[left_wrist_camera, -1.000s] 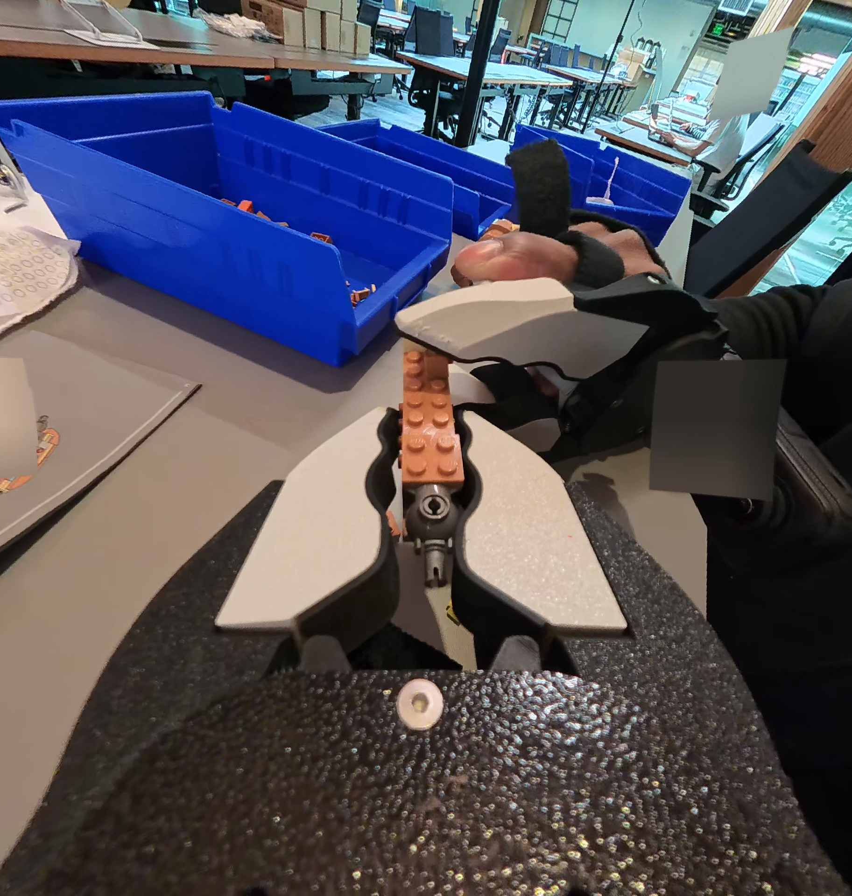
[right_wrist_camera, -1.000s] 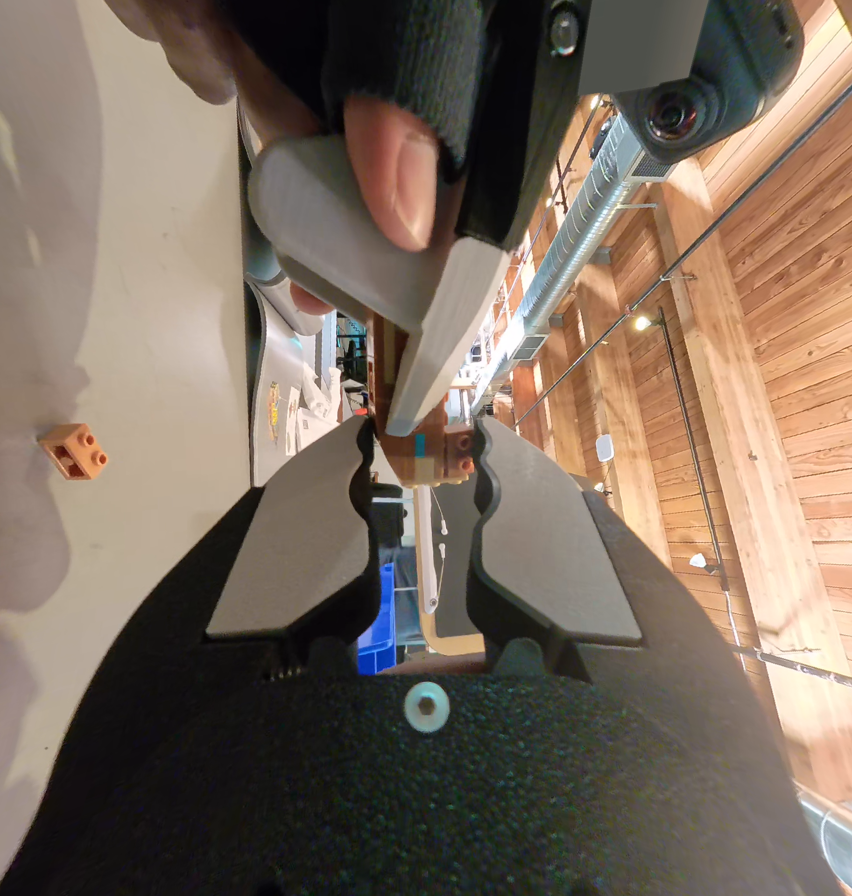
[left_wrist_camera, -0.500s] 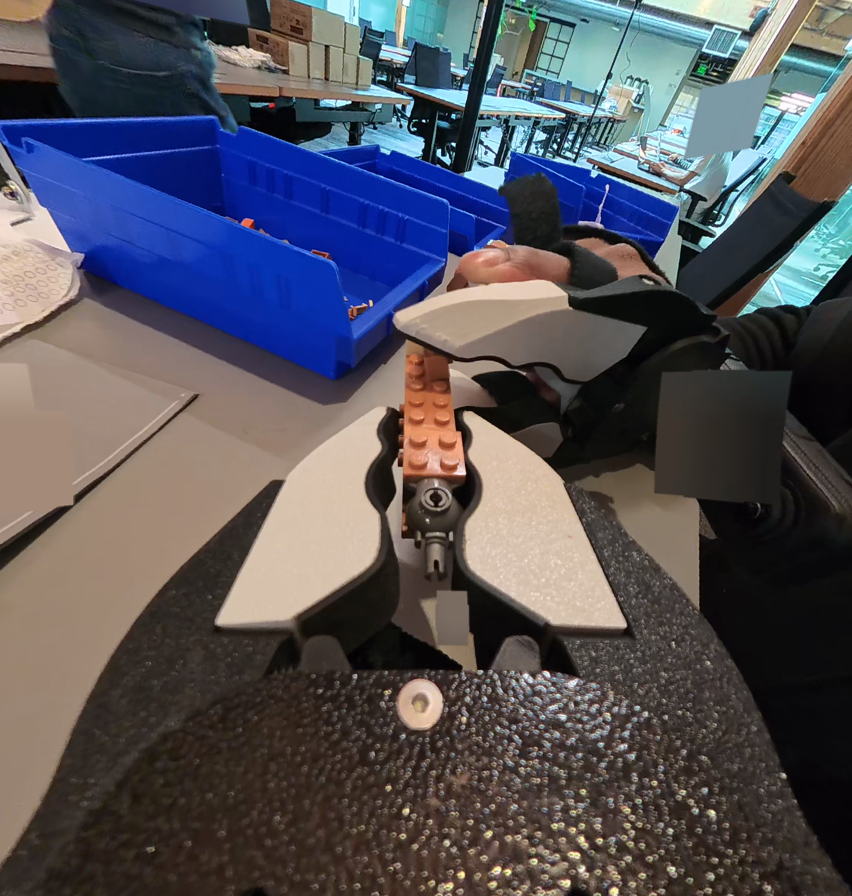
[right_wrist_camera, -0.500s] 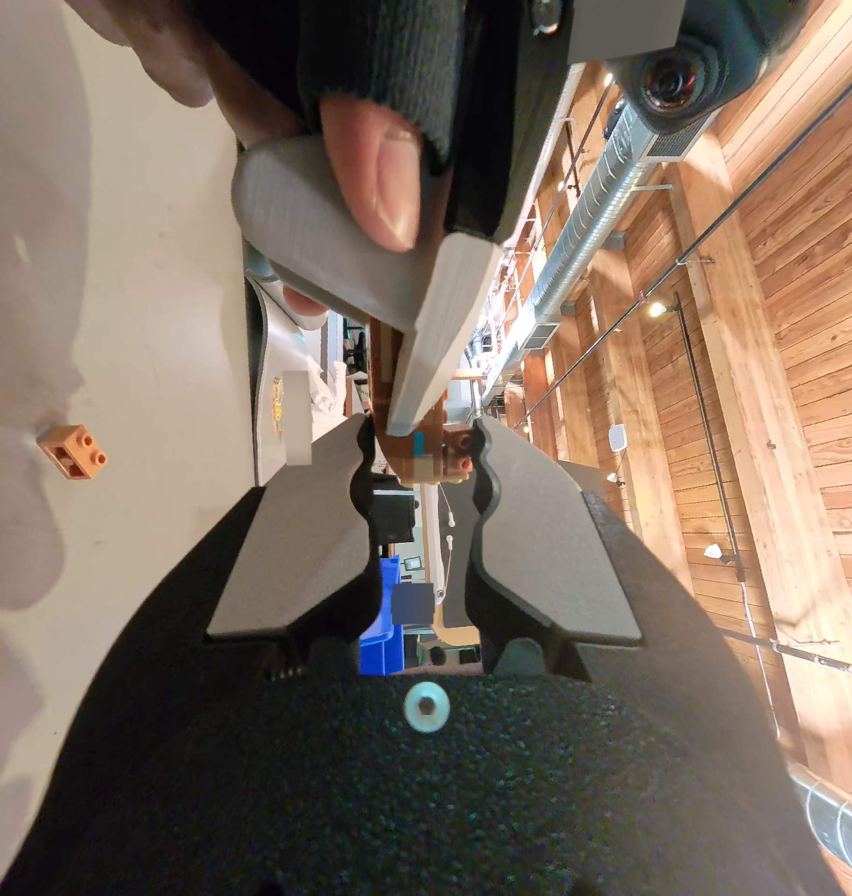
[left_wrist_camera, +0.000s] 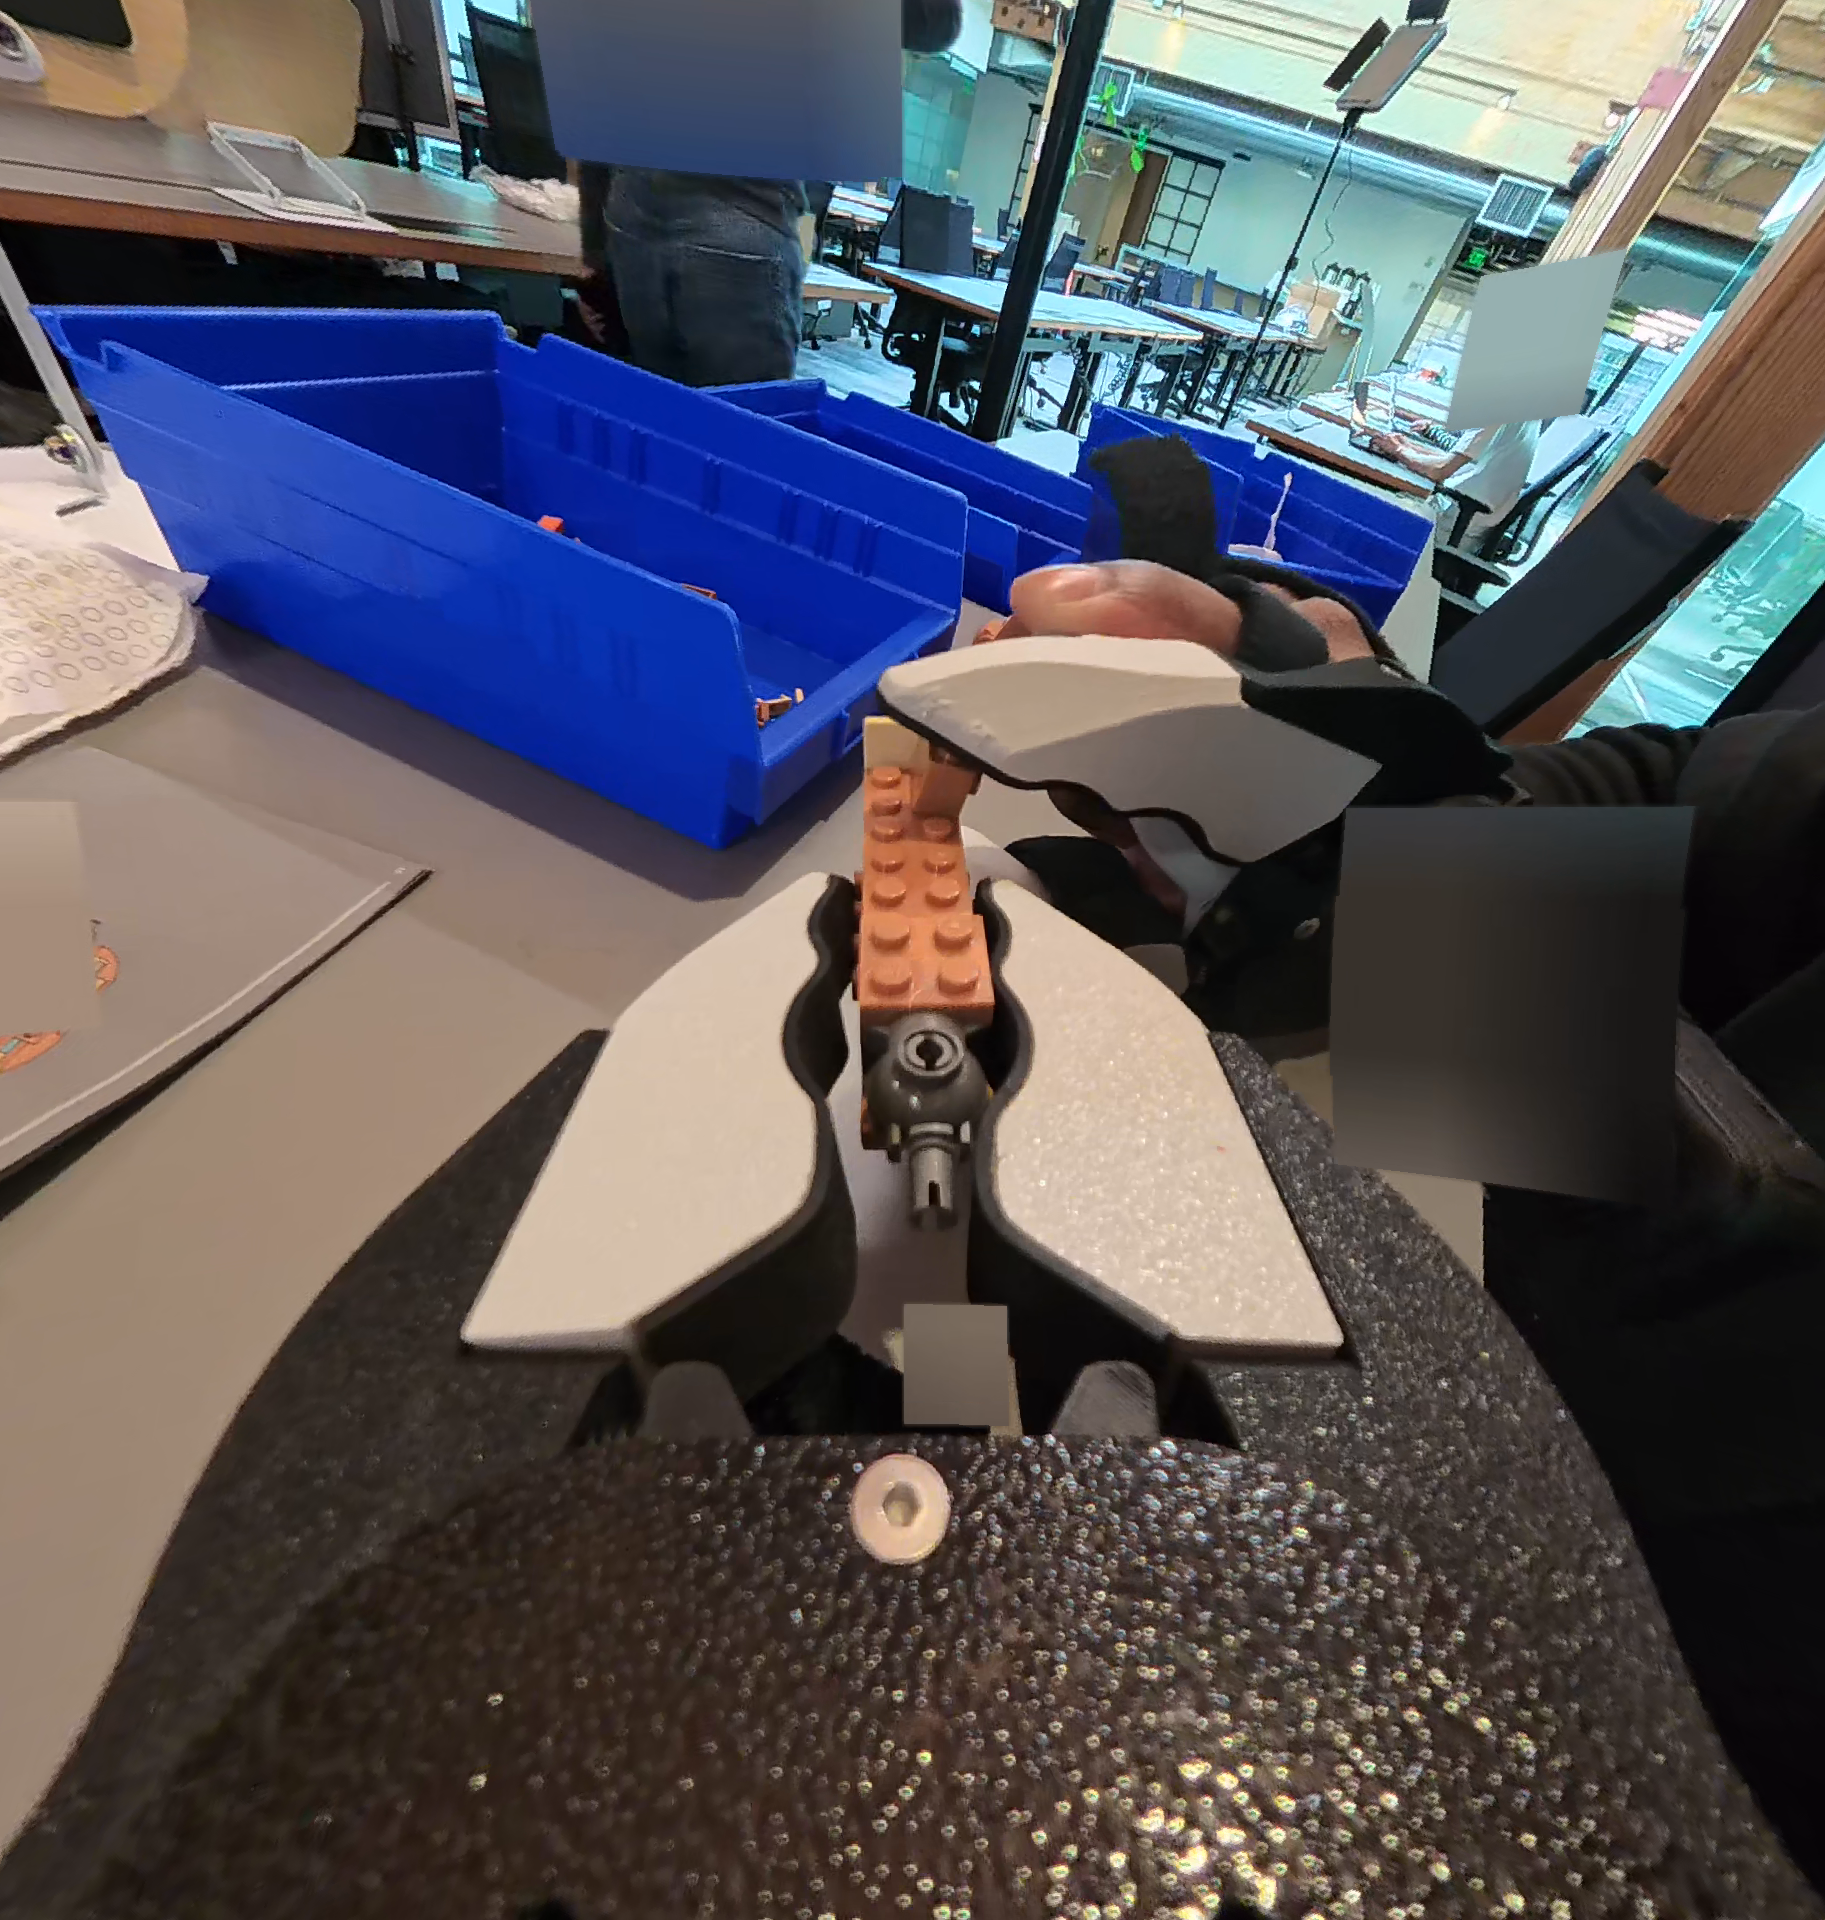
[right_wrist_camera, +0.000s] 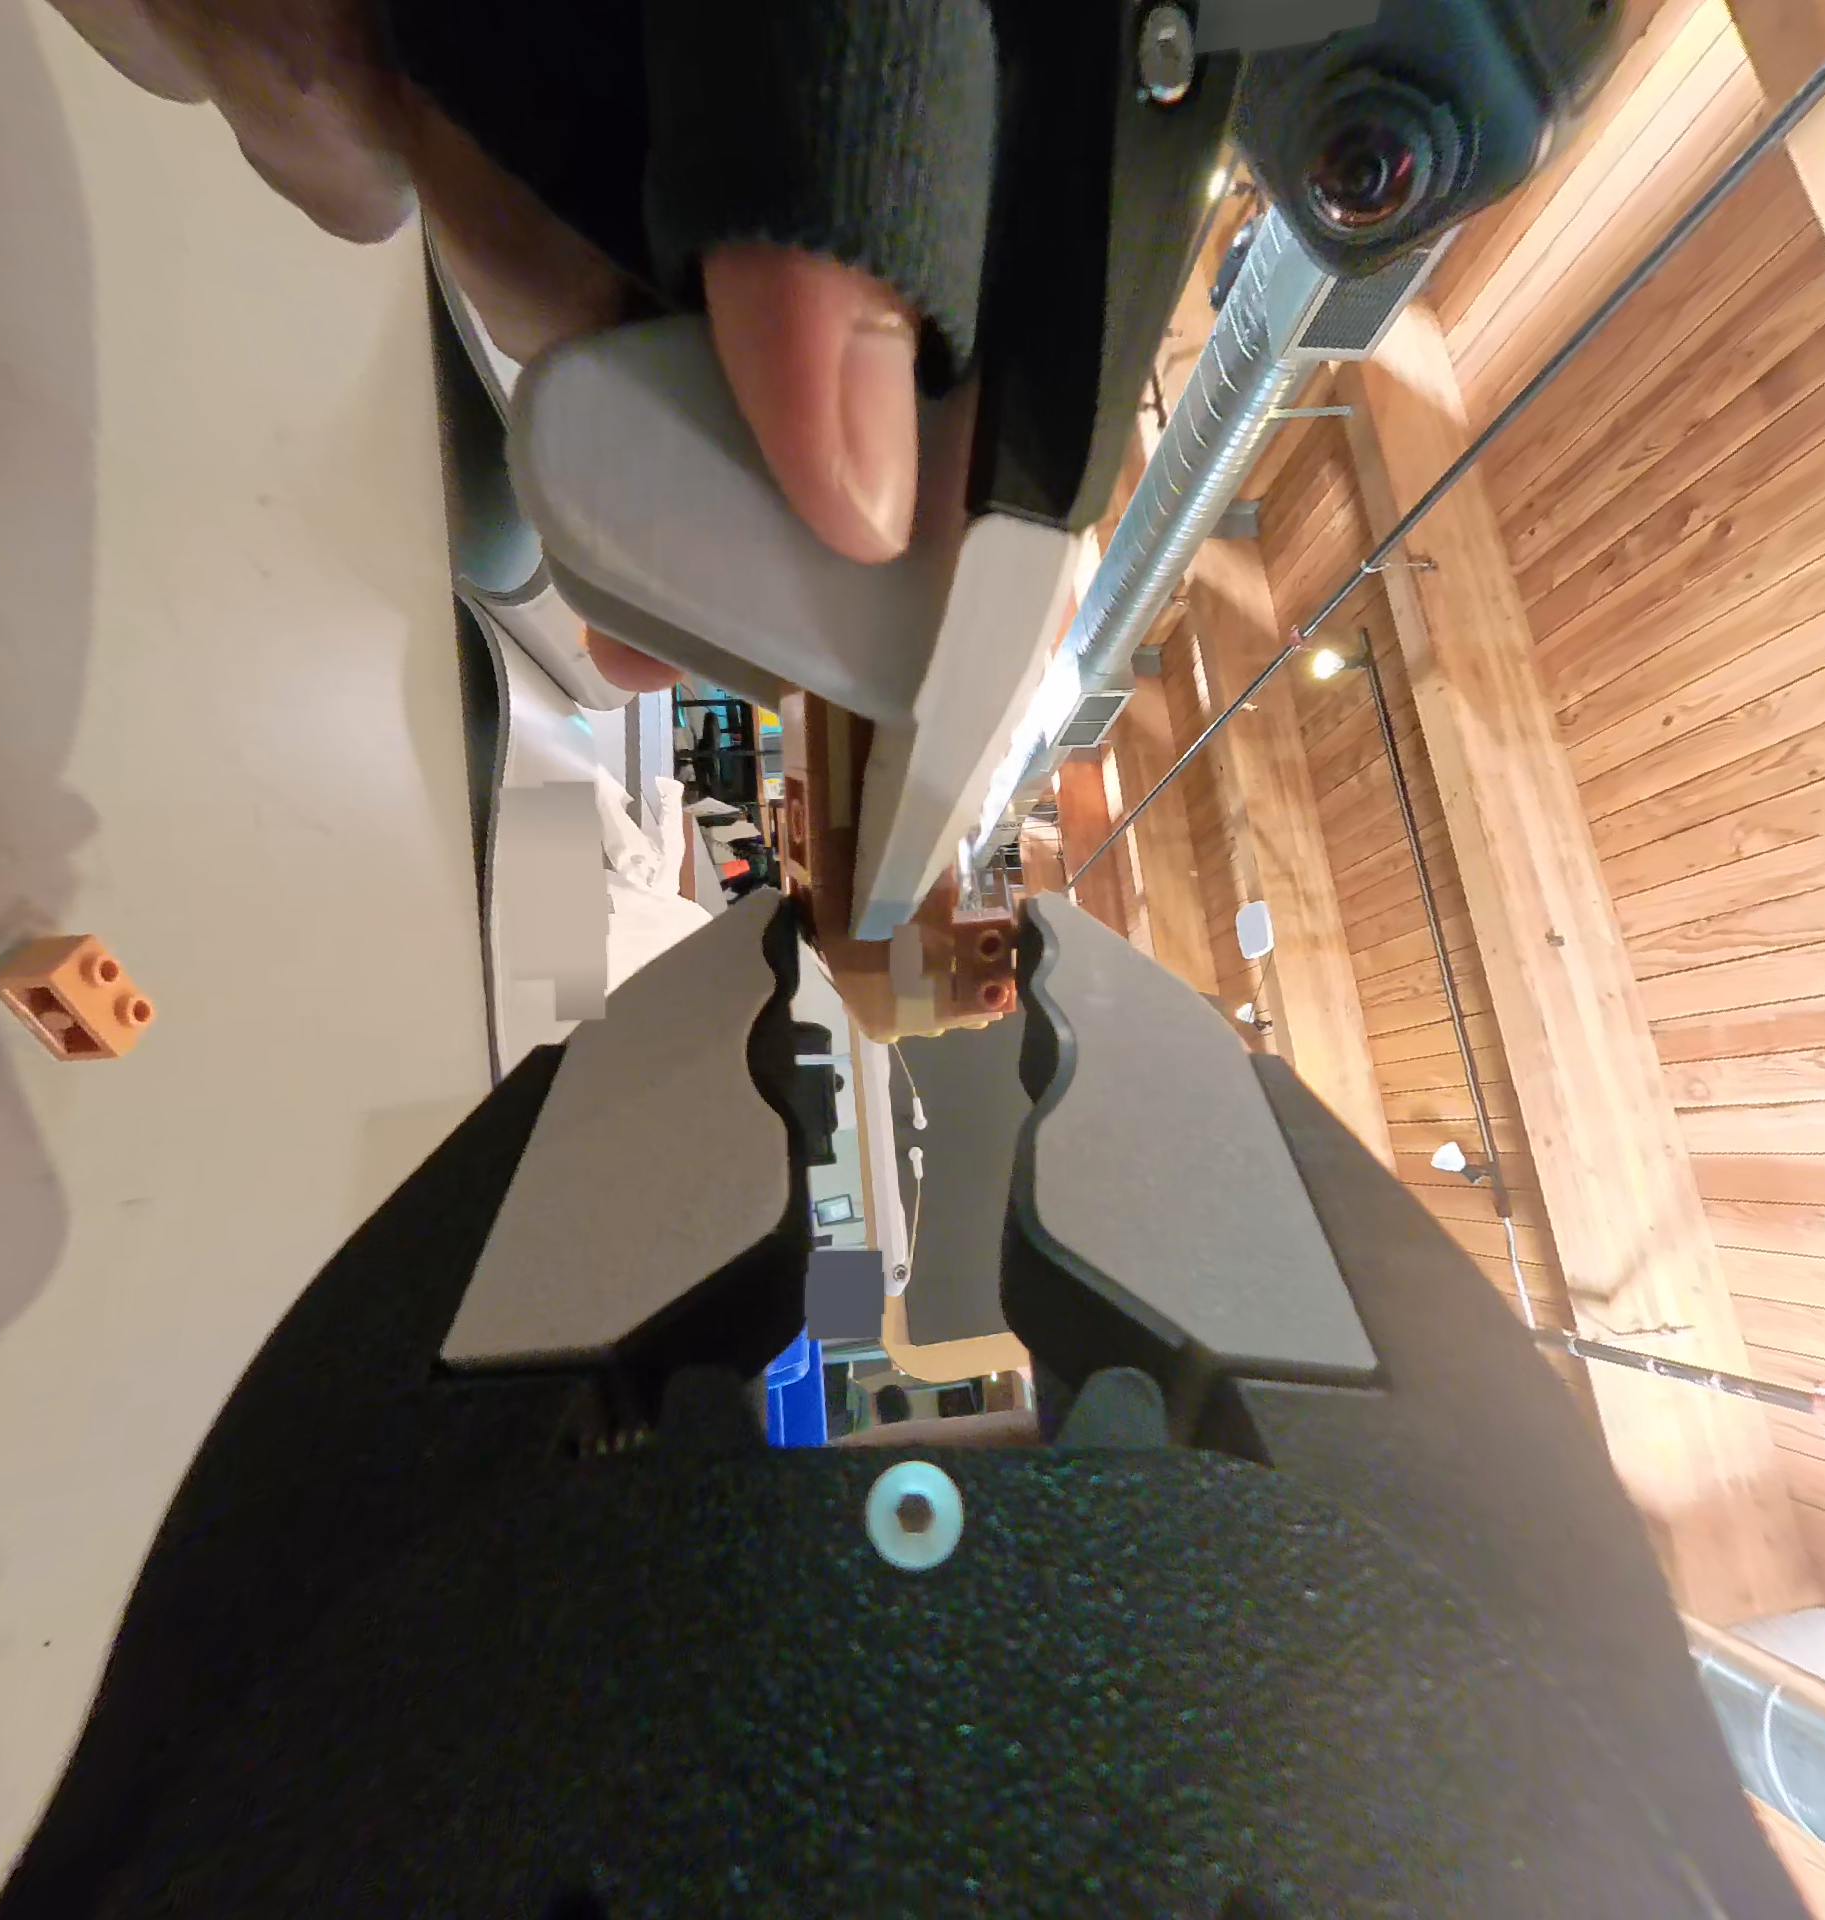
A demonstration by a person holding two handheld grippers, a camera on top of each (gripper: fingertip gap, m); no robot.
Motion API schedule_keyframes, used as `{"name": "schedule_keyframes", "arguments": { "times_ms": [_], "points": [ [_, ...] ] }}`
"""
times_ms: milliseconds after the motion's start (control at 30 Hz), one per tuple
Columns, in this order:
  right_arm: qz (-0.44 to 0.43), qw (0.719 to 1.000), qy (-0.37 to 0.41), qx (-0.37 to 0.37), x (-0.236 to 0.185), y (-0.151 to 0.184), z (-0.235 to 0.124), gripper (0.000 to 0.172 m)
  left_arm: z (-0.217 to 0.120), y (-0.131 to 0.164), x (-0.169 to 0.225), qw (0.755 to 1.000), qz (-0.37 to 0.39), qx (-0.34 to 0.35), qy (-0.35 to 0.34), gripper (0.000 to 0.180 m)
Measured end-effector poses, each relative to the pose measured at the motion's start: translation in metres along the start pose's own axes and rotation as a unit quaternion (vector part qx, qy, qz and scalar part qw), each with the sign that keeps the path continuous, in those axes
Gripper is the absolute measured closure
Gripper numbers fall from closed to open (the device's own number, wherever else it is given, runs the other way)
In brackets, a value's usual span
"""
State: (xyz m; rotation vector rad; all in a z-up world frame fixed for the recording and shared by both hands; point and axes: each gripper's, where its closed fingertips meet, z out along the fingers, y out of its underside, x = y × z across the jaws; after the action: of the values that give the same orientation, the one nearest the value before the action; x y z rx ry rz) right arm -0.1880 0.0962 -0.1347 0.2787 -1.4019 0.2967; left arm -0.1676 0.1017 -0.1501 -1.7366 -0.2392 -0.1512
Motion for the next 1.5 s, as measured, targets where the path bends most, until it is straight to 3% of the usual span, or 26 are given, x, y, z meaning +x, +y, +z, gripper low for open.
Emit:
{"name": "schedule_keyframes", "arguments": {
  "times_ms": [1000, 1333, 1500],
  "points": [
    [0.045, 0.999, -0.011, 0.003, 0.003, -0.001, 0.001, 0.131, 0.000, -0.007, 0.003, 1.000, 0.000, 0.018, 0.008, 0.159],
    [0.072, 0.997, 0.001, 0.009, 0.008, -0.002, 0.002, 0.111, -0.006, -0.011, -0.001, 0.999, -0.028, 0.029, 0.028, 0.159],
    [0.123, 0.991, -0.041, 0.043, 0.009, -0.005, 0.000, 0.101, -0.012, -0.010, -0.001, 0.995, -0.065, 0.027, 0.068, 0.159]
  ]
}}
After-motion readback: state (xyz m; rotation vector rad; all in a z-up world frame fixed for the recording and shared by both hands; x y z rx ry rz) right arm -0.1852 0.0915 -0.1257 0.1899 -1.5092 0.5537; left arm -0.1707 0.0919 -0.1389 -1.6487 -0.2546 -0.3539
